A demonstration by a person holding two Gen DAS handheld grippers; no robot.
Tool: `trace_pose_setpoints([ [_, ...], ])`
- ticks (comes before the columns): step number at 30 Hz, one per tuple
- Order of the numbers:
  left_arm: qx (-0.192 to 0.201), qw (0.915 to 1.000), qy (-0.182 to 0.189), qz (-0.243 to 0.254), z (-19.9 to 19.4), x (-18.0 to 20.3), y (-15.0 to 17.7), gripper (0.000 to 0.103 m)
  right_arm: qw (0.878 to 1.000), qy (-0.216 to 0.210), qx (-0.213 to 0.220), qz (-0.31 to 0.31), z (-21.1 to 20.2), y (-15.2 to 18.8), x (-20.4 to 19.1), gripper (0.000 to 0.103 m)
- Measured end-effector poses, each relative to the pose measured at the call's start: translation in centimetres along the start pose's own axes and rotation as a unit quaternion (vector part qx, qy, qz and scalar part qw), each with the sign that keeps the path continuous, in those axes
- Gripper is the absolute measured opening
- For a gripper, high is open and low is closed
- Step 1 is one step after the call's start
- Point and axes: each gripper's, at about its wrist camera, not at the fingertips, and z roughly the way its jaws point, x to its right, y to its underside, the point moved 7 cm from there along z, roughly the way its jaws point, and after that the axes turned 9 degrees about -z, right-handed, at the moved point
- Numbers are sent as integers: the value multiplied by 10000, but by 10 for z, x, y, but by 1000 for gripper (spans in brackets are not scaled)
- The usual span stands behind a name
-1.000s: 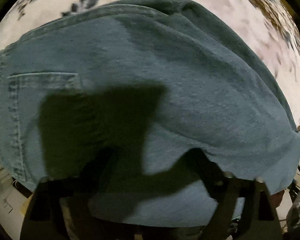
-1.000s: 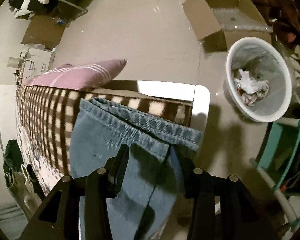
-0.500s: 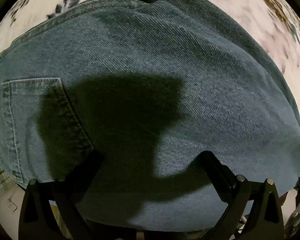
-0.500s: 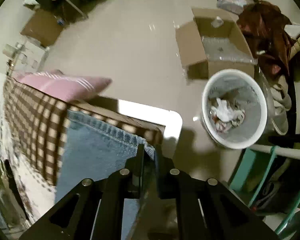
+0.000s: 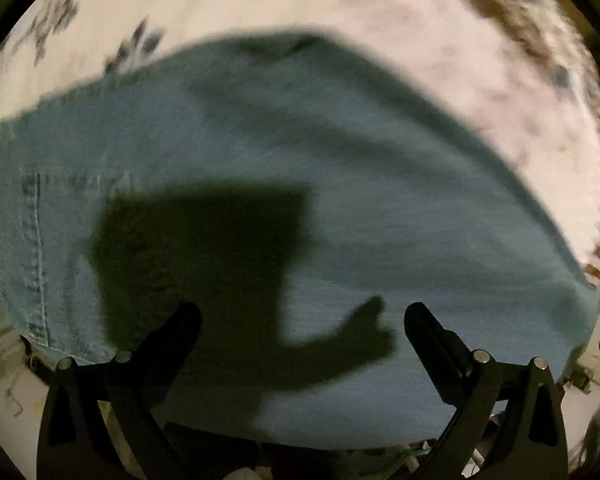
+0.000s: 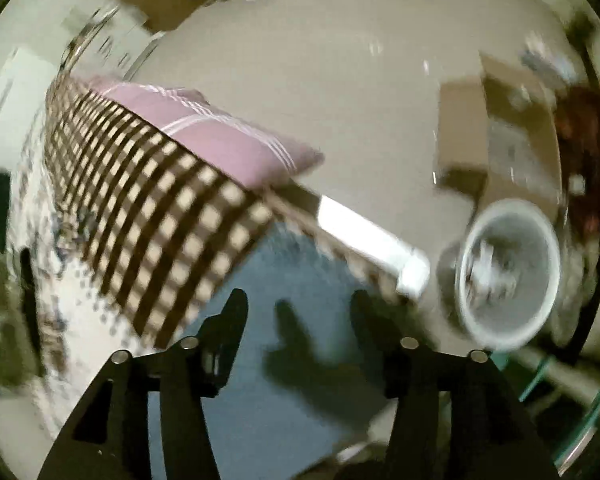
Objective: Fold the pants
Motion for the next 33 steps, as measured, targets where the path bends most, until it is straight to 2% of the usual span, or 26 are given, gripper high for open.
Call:
trace_pose_setpoints([
  [3,176,9989,62,421,-14,46,2,103,9991,176,-175,-330,27,-27,-6,65],
  [6,277,9953,186,908,-13,99,6,103,9967,255,-522,-576,53,-37,-8,65],
  [7,290,9936,239,1066,-9,119,9,103,9957,213,-579,-686,57,-37,-13,56],
  [9,303,9913,216,1265,-1,139,12,103,9934,399,-369,-1014,54,-38,-26,21],
  [11,318,9882,89,1497,9,155,16,103,9914,425,50,-1235,36,-37,-36,20],
  [14,317,9870,-69,1575,23,159,20,103,9869,191,761,-1406,-6,-36,-47,20],
  [16,219,9889,-147,1461,33,151,23,103,9835,-124,1153,-1390,-36,-31,-49,20],
  [19,120,9921,-170,1241,45,135,20,103,9819,-250,1292,-1361,-51,-27,-43,20],
  [20,131,9924,-152,1215,45,134,20,103,9836,-215,1212,-1316,-46,-28,-38,20],
  [21,141,9925,-155,1205,46,134,19,103,9854,-141,1120,-1277,-35,-29,-33,14],
  [22,150,9923,-188,1211,47,134,19,103,9856,137,1113,-1266,-25,-32,-26,0],
  [24,159,9920,-220,1230,46,128,18,103,9859,469,1148,-1123,-10,-41,-10,1],
  [25,157,9921,-224,1226,44,132,16,103,9904,463,946,-892,1,-46,2,1],
  [26,141,9921,-224,1226,42,136,16,103,9971,255,534,-481,17,-48,15,1],
  [27,127,9923,-210,1218,39,138,16,103,9991,71,347,-237,21,-48,24,2],
  [29,218,9924,-69,1208,25,138,8,103,9993,-143,352,-2,15,-43,35,14],
  [31,356,9915,12,1253,17,142,8,103,9986,-296,427,92,0,-29,43,50],
  [33,374,9911,85,1276,17,147,6,103,9965,-562,448,429,-8,-10,55,65],
])
